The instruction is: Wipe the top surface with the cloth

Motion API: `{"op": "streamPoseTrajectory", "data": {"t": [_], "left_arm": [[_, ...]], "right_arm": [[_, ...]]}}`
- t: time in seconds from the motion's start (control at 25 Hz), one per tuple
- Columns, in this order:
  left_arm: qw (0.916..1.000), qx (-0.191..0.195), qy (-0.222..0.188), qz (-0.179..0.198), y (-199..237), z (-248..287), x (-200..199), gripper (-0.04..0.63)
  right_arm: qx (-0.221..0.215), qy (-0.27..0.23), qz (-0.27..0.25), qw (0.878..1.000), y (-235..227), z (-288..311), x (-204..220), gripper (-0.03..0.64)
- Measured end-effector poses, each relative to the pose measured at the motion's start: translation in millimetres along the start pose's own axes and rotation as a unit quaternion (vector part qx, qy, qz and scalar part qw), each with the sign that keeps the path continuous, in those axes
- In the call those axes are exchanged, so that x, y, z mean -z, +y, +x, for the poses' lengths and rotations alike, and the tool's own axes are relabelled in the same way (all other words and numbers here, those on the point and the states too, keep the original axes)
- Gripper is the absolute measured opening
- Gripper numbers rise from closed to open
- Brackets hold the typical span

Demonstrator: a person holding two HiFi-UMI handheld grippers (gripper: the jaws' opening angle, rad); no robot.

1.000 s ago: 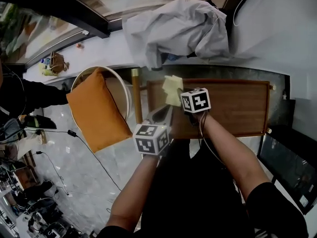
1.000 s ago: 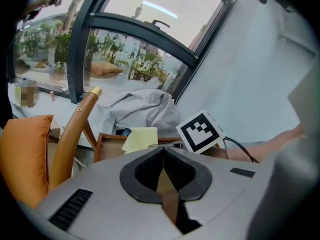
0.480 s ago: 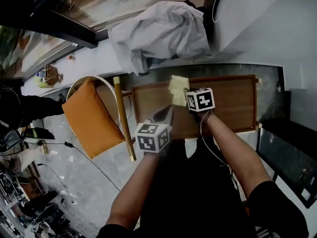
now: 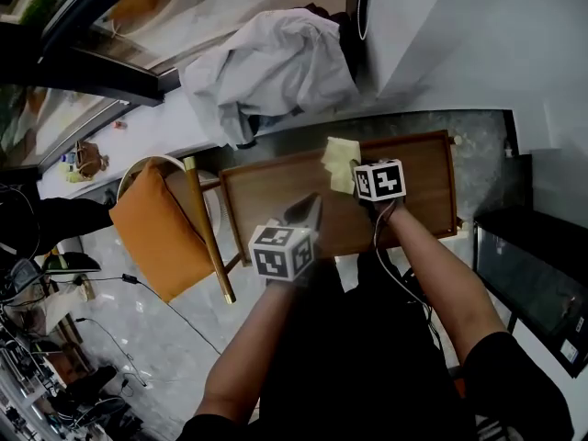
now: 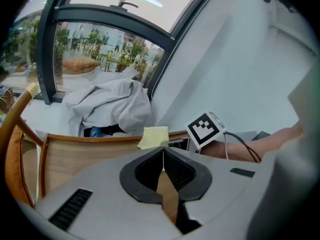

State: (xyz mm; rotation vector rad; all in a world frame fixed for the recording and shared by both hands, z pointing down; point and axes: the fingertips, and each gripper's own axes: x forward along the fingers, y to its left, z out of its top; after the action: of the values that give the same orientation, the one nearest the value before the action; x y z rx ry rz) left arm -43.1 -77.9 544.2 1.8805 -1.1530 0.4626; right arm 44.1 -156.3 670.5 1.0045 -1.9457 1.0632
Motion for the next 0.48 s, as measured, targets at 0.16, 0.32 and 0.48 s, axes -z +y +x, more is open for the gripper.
{"op": "streamPoseTrajectory", "data": {"t": [0.16, 0.32, 0.48], "left_arm": [[1.0000, 0.004, 0.006, 0.005, -17.1, 12.1, 0.0, 0.012], [0.9999, 0.007, 0.012, 0.007, -29.7, 27.0, -0.4, 0.012], [0.9997, 0.016, 0.018, 0.004, -47.0, 40.3, 0.6, 0.012]], "right_arm": [[0.014, -0.004, 0.011, 1.000, -28.3, -12.9, 1.6, 0.034], [0.026, -0.009, 0.021, 0.999, -53.8, -25.4, 3.1, 0.034], [0.039, -0.010, 0.031, 0.999, -81.2, -38.9, 5.3, 0.034]]}}
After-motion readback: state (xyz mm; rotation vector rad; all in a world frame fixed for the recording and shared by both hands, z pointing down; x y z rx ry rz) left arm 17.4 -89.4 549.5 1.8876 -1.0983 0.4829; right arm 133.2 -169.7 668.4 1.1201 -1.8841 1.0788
